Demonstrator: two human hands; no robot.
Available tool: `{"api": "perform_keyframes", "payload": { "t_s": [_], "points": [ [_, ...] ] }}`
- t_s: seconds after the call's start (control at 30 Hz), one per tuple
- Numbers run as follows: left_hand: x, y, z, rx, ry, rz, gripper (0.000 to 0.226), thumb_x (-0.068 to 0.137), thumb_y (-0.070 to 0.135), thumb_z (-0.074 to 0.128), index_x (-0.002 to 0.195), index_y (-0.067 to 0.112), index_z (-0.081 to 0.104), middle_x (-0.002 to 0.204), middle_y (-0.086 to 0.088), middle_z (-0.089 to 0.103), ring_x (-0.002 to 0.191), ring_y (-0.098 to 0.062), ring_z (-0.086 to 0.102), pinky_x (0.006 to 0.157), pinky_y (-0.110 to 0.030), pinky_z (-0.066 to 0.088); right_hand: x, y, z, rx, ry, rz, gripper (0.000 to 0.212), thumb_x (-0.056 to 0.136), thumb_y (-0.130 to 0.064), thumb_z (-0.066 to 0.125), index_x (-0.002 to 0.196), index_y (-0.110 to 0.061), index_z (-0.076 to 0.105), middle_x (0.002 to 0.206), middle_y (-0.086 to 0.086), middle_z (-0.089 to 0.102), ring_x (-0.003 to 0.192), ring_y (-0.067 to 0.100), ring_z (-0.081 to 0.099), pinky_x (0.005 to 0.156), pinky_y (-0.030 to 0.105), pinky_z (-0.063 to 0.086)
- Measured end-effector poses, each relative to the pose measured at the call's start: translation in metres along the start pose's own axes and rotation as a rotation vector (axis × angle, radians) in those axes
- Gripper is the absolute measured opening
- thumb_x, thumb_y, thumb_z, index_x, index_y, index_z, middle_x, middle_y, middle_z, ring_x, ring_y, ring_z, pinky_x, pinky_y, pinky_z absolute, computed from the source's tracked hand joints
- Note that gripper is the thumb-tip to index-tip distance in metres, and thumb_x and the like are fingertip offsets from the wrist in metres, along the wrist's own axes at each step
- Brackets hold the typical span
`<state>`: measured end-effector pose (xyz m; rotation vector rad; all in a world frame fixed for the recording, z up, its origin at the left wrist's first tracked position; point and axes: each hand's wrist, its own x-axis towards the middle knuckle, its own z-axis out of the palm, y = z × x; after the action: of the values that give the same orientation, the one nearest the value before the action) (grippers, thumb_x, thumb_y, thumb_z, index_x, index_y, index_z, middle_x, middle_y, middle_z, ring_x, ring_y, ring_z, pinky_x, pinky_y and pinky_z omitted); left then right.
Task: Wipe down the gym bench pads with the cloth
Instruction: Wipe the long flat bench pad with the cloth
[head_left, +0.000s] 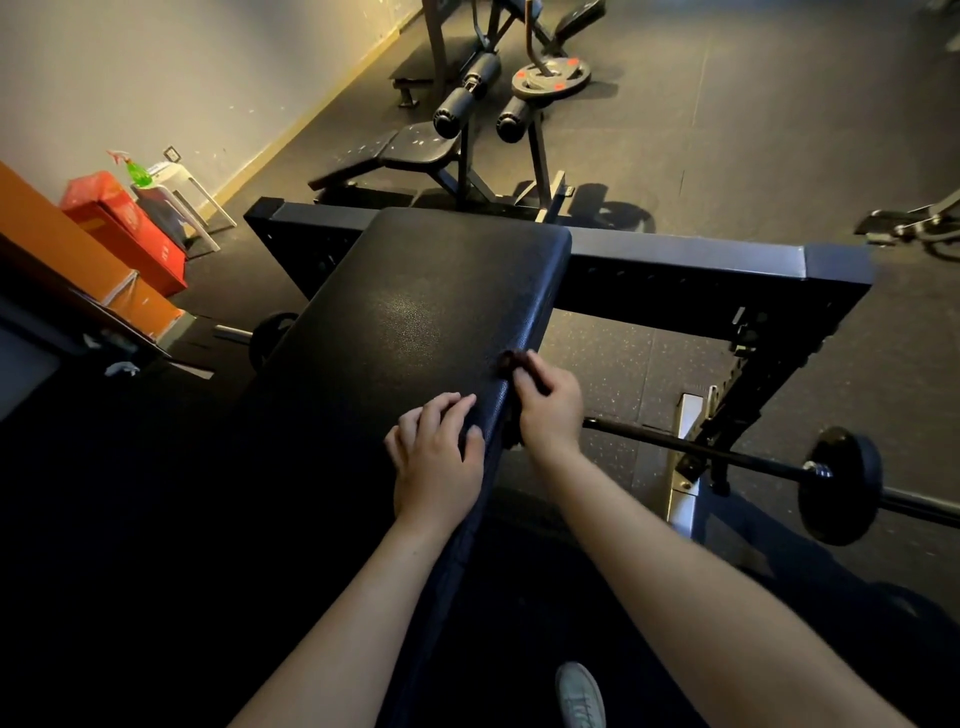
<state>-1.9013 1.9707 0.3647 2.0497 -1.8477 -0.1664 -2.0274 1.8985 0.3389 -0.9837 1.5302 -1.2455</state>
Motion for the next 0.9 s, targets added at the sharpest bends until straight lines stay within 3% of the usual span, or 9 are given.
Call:
{"api": "perform_keyframes", "payload": {
  "t_s": [0.03, 0.1, 0.4, 0.47, 0.57, 0.63, 0.77, 0.9],
  "points": [
    [-0.001, -0.001, -0.001, 0.001, 0.006, 0.006, 0.04, 0.099, 0.037, 0.051, 0.138, 0.033, 0.057, 0.141, 0.013, 0.051, 0.131, -0.013, 0.037, 0.113, -0.041, 0.023, 0.015, -0.004, 0.002, 0.004, 0.02, 0.012, 0.031, 0.097, -0.027, 0.062, 0.127, -0.023, 0.069, 0.111, -0.001, 0.064, 0.103, 0.01, 0.061, 0.099, 0.034, 0.05],
    [-0.002, -0.002, -0.001, 0.002, 0.006, 0.006, 0.04, 0.099, 0.037, 0.051, 0.139, 0.033, 0.056, 0.142, 0.013, 0.051, 0.132, -0.012, 0.037, 0.113, -0.041, 0.023, 0.023, -0.014, 0.004, -0.007, 0.037, 0.011, 0.032, 0.098, -0.027, 0.06, 0.13, -0.024, 0.067, 0.112, -0.001, 0.061, 0.106, 0.014, 0.058, 0.098, 0.034, 0.047],
    [0.026, 0.014, 0.009, -0.03, -0.015, -0.019, 0.04, 0.096, 0.034, 0.057, 0.136, 0.032, 0.059, 0.137, 0.012, 0.053, 0.128, -0.016, 0.039, 0.11, -0.04, 0.022, -0.028, 0.005, -0.004, -0.025, -0.054, -0.034, 0.034, 0.095, -0.019, 0.067, 0.128, -0.023, 0.067, 0.11, -0.006, 0.057, 0.1, -0.006, 0.054, 0.082, -0.002, 0.036],
    [0.037, 0.02, 0.012, -0.022, -0.024, -0.007, 0.041, 0.096, 0.034, 0.057, 0.136, 0.031, 0.059, 0.137, 0.011, 0.053, 0.126, -0.016, 0.039, 0.11, -0.041, 0.022, -0.008, 0.0, -0.003, -0.027, -0.034, -0.033, 0.033, 0.094, -0.018, 0.067, 0.127, -0.018, 0.068, 0.11, -0.004, 0.058, 0.099, -0.002, 0.056, 0.084, 0.0, 0.037],
    [0.047, 0.024, 0.014, 0.004, -0.031, -0.001, 0.043, 0.097, 0.036, 0.055, 0.139, 0.033, 0.056, 0.138, 0.013, 0.05, 0.127, -0.014, 0.036, 0.11, -0.041, 0.022, 0.038, -0.011, 0.003, -0.021, 0.012, -0.018, 0.033, 0.094, -0.018, 0.067, 0.127, -0.016, 0.068, 0.111, 0.0, 0.057, 0.104, 0.012, 0.056, 0.097, 0.022, 0.043],
    [0.051, 0.026, 0.015, 0.019, -0.044, -0.011, 0.044, 0.098, 0.038, 0.052, 0.142, 0.034, 0.053, 0.14, 0.014, 0.047, 0.129, -0.012, 0.033, 0.112, -0.04, 0.02, 0.067, -0.021, 0.006, -0.012, 0.059, 0.025, 0.034, 0.095, -0.021, 0.066, 0.129, -0.018, 0.067, 0.111, 0.0, 0.055, 0.106, 0.015, 0.055, 0.099, 0.029, 0.042],
    [0.059, 0.03, 0.014, 0.021, -0.061, -0.024, 0.043, 0.101, 0.038, 0.049, 0.143, 0.036, 0.051, 0.143, 0.014, 0.045, 0.133, -0.012, 0.031, 0.113, -0.039, 0.02, 0.074, -0.026, 0.003, -0.012, 0.047, 0.032, 0.037, 0.097, -0.025, 0.063, 0.133, -0.022, 0.063, 0.113, -0.003, 0.055, 0.106, 0.013, 0.054, 0.097, 0.029, 0.041],
    [0.073, 0.036, 0.018, -0.01, -0.059, -0.032, 0.041, 0.1, 0.035, 0.049, 0.141, 0.034, 0.054, 0.143, 0.012, 0.048, 0.132, -0.015, 0.034, 0.111, -0.041, 0.022, 0.036, -0.01, -0.005, -0.009, -0.038, -0.016, 0.036, 0.095, -0.022, 0.066, 0.131, -0.023, 0.065, 0.111, -0.004, 0.057, 0.103, 0.007, 0.055, 0.093, 0.02, 0.041]
  ]
}}
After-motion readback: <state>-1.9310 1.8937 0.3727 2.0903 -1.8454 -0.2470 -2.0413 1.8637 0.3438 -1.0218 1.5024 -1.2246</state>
